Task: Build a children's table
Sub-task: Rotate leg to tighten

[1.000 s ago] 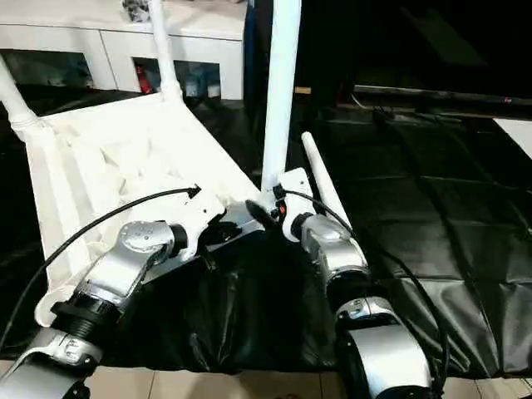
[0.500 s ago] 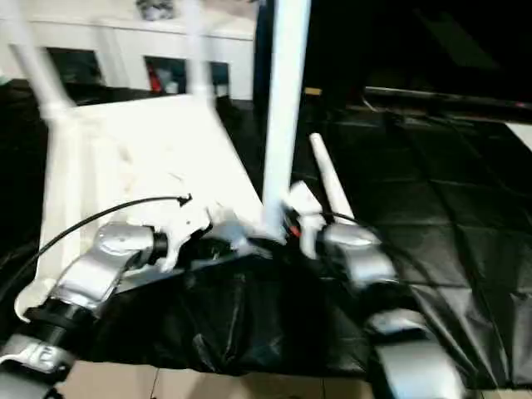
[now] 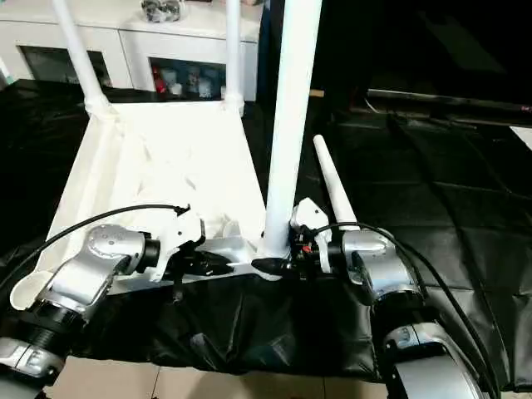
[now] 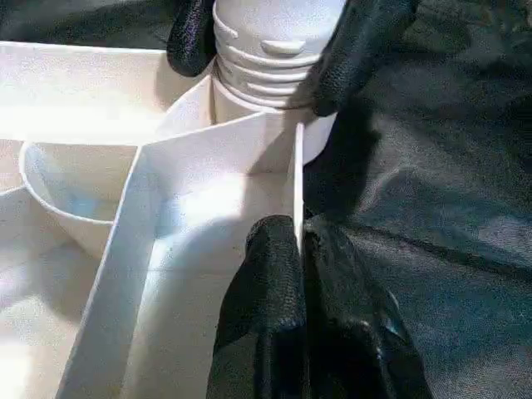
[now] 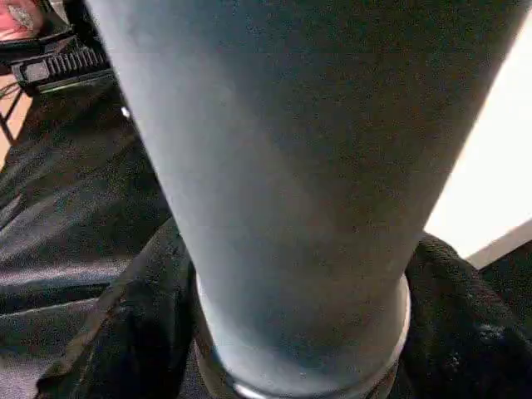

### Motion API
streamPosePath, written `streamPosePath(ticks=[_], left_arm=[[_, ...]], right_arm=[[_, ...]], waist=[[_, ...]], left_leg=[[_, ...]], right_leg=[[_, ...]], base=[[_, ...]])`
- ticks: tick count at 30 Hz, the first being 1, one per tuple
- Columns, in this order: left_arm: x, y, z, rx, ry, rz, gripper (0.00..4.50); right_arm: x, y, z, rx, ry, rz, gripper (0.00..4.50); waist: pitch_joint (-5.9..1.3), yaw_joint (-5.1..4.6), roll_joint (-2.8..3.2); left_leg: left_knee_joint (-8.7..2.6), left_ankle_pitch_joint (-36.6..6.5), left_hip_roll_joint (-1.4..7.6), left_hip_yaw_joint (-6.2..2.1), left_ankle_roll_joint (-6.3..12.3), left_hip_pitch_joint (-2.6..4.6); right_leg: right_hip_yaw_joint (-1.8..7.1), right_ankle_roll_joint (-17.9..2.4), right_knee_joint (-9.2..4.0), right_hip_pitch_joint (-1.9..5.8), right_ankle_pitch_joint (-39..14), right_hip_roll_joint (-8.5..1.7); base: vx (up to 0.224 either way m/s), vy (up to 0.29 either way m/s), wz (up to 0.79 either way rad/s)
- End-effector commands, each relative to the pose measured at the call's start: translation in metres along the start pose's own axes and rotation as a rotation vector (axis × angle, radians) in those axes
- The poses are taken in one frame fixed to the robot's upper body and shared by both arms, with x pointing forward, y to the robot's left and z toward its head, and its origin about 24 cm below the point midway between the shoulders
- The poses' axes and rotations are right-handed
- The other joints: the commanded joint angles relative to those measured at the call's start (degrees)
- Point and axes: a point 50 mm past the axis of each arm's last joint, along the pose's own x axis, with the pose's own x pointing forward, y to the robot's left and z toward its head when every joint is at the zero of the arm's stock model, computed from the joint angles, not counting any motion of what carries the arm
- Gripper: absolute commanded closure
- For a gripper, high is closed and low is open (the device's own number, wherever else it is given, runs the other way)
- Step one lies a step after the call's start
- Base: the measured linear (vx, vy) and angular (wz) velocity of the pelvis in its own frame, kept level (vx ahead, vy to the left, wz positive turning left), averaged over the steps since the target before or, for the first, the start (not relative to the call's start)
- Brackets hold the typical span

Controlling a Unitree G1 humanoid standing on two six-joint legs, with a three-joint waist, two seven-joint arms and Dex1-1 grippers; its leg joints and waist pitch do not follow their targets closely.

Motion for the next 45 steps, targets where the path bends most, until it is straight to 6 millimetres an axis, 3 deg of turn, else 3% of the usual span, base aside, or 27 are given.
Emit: streamPosePath(ticks=[1,2,3,4,5,6,8,9,12,13,17,18,19,22,25,28,31,33,34,36,37,41,45], left_arm=[[0.015,-0.002,0.016,0.033,-0.084,0.003,4.50],[0.015,-0.002,0.016,0.033,-0.084,0.005,4.50],[0.016,-0.001,0.018,0.024,-0.094,0.031,4.50],[0.016,0.000,0.019,0.017,-0.101,0.047,4.50],[0.017,0.003,0.021,0.009,-0.110,0.096,4.50],[0.019,0.004,0.023,0.002,-0.119,0.133,4.50],[0.023,0.008,0.030,-0.014,-0.137,0.223,4.50],[0.023,0.008,0.030,-0.014,-0.137,0.223,4.50],[0.027,0.012,0.036,-0.038,-0.150,0.298,4.50],[0.028,0.013,0.038,-0.047,-0.153,0.324,4.50],[0.037,0.016,0.048,-0.081,-0.180,0.424,4.50],[0.040,0.015,0.050,-0.085,-0.188,0.434,4.50],[0.044,0.013,0.054,-0.086,-0.199,0.440,4.50],[0.045,0.013,0.054,-0.084,-0.200,0.436,4.50],[0.047,0.012,0.052,-0.066,-0.193,0.410,4.50],[0.047,0.013,0.052,-0.062,-0.193,0.401,4.50],[0.049,0.014,0.052,-0.055,-0.186,0.403,4.50],[0.050,0.017,0.050,-0.042,-0.165,0.438,4.50],[0.050,0.017,0.049,-0.053,-0.166,0.442,4.06],[0.050,0.018,0.049,-0.064,-0.168,0.442,3.95],[0.043,0.020,0.049,-0.081,-0.183,0.453,3.92],[0.032,0.025,0.048,-0.076,-0.199,0.506,3.60],[0.003,0.032,0.045,-0.056,-0.207,0.610,3.33]], right_arm=[[0.030,0.020,-0.001,0.000,0.004,0.165,1.65],[0.030,0.020,-0.002,0.001,0.004,0.164,1.68],[0.032,0.018,-0.002,0.011,-0.003,0.127,1.70],[0.034,0.017,-0.002,0.017,-0.007,0.101,1.70],[0.040,0.011,-0.002,0.035,-0.012,0.011,1.73],[0.044,0.006,-0.001,0.056,-0.016,-0.079,1.73],[0.053,-0.009,0.001,0.108,-0.030,-0.309,1.74],[0.053,-0.009,0.001,0.108,-0.030,-0.309,1.75],[0.057,-0.017,0.005,0.163,-0.060,-0.434,1.75],[0.058,-0.018,0.007,0.182,-0.071,-0.459,1.75],[0.067,-0.024,0.014,0.250,-0.111,-0.594,1.75],[0.070,-0.025,0.016,0.261,-0.119,-0.617,1.40],[0.075,-0.024,0.018,0.264,-0.122,-0.640,1.19],[0.076,-0.024,0.018,0.253,-0.118,-0.642,1.00],[0.077,-0.022,0.017,0.244,-0.119,-0.616,0.69],[0.073,-0.025,0.017,0.212,-0.115,-0.641,0.64],[0.057,-0.034,0.023,0.202,-0.174,-0.710,0.64],[0.047,-0.038,0.025,0.194,-0.209,-0.739,0.64],[0.042,-0.039,0.025,0.188,-0.219,-0.744,0.61],[0.039,-0.040,0.025,0.184,-0.225,-0.746,0.61],[0.027,-0.041,0.025,0.164,-0.253,-0.753,0.61],[0.016,-0.042,0.025,0.155,-0.273,-0.753,0.61],[0.002,-0.040,0.022,0.117,-0.263,-0.713,0.61]], waist=[[-3.76,-0.07,-0.35],[-3.75,-0.05,-0.33],[-3.73,-0.04,-0.68],[-3.66,0.01,-0.49],[-3.58,-0.07,-0.87],[-3.50,-0.21,-0.63],[-3.39,-0.84,-0.60],[-3.36,-1.33,-0.59],[-3.50,-1.80,-0.61],[-3.56,-1.70,-0.51],[-3.91,-1.71,-0.61],[-4.01,-1.68,-0.63],[-4.21,-1.60,-0.51],[-4.51,-1.39,-0.65],[-4.40,-1.30,-0.44],[-4.01,-1.29,-0.30],[-3.94,-1.31,-0.23],[-4.07,-1.25,0.05],[-4.11,-1.05,-0.12],[-4.24,-0.90,-0.15],[-4.19,-0.61,-0.01],[-4.23,-0.50,-0.14],[-4.16,-0.48,-0.30]], left_leg=[[-3.83,-10.04,0.08,0.70,4.39,-0.54],[-3.83,-10.03,0.07,0.70,4.37,-0.54],[-3.85,-10.14,0.10,0.70,4.37,-0.55],[-3.89,-10.26,0.10,0.67,4.26,-0.53],[-3.92,-10.53,0.08,0.68,3.97,-0.58],[-4.01,-10.62,0.13,0.63,3.40,-0.49],[-4.14,-11.84,-0.13,0.40,1.81,-0.76],[-4.20,-12.19,-0.25,0.23,0.85,-0.85],[-3.99,-13.09,-0.40,0.25,1.54,-0.61],[-3.94,-13.15,-0.33,0.34,1.83,-0.39],[-3.94,-10.40,-0.12,0.46,2.44,-0.59],[-3.88,-9.73,-0.11,0.51,2.67,-0.68],[-3.67,-7.85,-0.08,0.73,3.38,-0.55],[-3.42,-3.96,-0.24,0.86,5.70,-0.71],[-3.41,-3.47,-0.26,0.95,7.09,-0.70],[-3.69,-7.51,-0.11,0.91,5.90,-0.54],[-3.79,-9.01,-0.15,0.87,4.81,-0.45],[-3.73,-8.37,-0.14,0.83,4.47,-0.49],[-3.64,-7.74,-0.14,0.91,4.63,-0.40],[-3.62,-6.78,-0.09,0.87,4.99,-0.40],[-3.55,-6.40,-0.14,0.97,5.50,-0.41],[-3.50,-6.19,-0.07,0.92,6.04,-0.52],[-3.48,-6.77,-0.13,0.84,5.76,-0.69]], right_leg=[[2.59,-10.10,-4.69,4.06,-17.56,-2.30],[2.59,-10.11,-4.73,4.06,-17.65,-2.32],[2.55,-9.95,-4.79,4.05,-18.14,-2.33],[2.57,-9.80,-4.80,4.00,-18.70,-2.39],[2.53,-9.36,-4.92,3.94,-19.79,-2.41],[2.57,-9.31,-4.86,3.75,-20.50,-2.47],[2.26,-7.65,-5.29,4.02,-25.01,-2.50],[2.09,-6.42,-5.56,3.97,-27.36,-2.55],[1.92,-5.27,-6.09,3.69,-28.44,-2.48],[2.02,-5.48,-6.09,3.54,-27.87,-2.51],[2.21,-8.46,-5.01,3.78,-19.77,-2.32],[2.25,-8.97,-4.78,3.89,-18.03,-2.29],[2.44,-10.94,-4.27,3.79,-12.89,-2.26],[2.47,-12.95,-3.45,4.24,-5.98,-2.20],[2.47,-14.10,-3.41,4.30,-4.14,-2.21],[2.40,-13.03,-4.23,4.16,-10.42,-2.36],[2.41,-11.92,-4.54,4.09,-12.73,-2.27],[2.47,-11.78,-4.33,4.20,-11.67,-2.22],[2.51,-11.75,-4.30,4.22,-10.33,-2.15],[2.55,-12.36,-3.91,4.24,-8.78,-2.17],[2.56,-12.90,-3.96,4.33,-7.89,-2.21],[2.49,-13.18,-3.81,4.44,-6.74,-2.13],[2.47,-11.99,-3.97,4.62,-9.07,-2.17]], base=[[0.000,0.000,0.00],[0.000,0.000,0.00],[0.000,0.000,0.00],[0.000,0.000,0.00],[0.000,0.000,0.00],[0.000,0.000,0.00],[0.000,0.000,0.00],[0.000,0.000,0.00],[0.000,0.000,0.00],[0.000,0.000,0.00],[0.000,0.000,0.00],[0.000,0.000,0.00],[0.000,0.000,0.00],[0.017,0.000,0.01],[0.000,0.000,0.00],[0.000,0.000,0.00],[0.000,0.000,0.00],[0.000,0.000,0.00],[0.000,0.000,0.00],[0.000,0.000,0.00],[0.000,0.000,0.00],[0.000,0.000,0.00],[0.000,0.000,0.00]])
